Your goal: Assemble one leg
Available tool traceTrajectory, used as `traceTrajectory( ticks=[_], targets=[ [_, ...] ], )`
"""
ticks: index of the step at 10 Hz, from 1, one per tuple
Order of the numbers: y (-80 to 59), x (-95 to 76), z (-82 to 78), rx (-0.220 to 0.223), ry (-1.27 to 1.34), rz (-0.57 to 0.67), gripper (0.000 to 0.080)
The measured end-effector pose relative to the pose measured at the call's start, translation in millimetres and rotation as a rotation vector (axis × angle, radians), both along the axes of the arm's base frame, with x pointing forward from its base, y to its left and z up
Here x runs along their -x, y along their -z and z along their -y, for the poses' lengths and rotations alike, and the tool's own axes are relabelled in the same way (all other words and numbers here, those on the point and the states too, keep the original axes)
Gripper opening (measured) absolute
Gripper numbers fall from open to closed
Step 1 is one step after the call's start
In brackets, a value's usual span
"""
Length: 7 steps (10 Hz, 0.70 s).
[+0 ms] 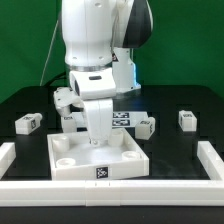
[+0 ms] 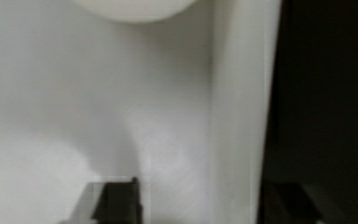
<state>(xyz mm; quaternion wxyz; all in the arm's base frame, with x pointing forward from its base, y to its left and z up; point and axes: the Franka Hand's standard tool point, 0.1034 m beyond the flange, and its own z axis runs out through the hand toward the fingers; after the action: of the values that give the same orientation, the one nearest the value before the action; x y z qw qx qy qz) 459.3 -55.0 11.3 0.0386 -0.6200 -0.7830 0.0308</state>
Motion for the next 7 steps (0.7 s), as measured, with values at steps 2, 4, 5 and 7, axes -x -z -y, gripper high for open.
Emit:
traceTrajectory(
  ticks=[2, 4, 5, 7],
  targets=[
    [0.0, 0.0, 0.3, 0.000, 0.001, 0.000, 0.0079],
    [-1.0, -1.7, 0.8, 0.000, 0.002, 0.007, 0.0061],
    [-1.1, -1.7, 0.8, 0.000, 0.002, 0.007, 0.0061],
    [-1.1, -1.7, 0.9, 0.001, 0.002, 0.007, 0.0061]
  ],
)
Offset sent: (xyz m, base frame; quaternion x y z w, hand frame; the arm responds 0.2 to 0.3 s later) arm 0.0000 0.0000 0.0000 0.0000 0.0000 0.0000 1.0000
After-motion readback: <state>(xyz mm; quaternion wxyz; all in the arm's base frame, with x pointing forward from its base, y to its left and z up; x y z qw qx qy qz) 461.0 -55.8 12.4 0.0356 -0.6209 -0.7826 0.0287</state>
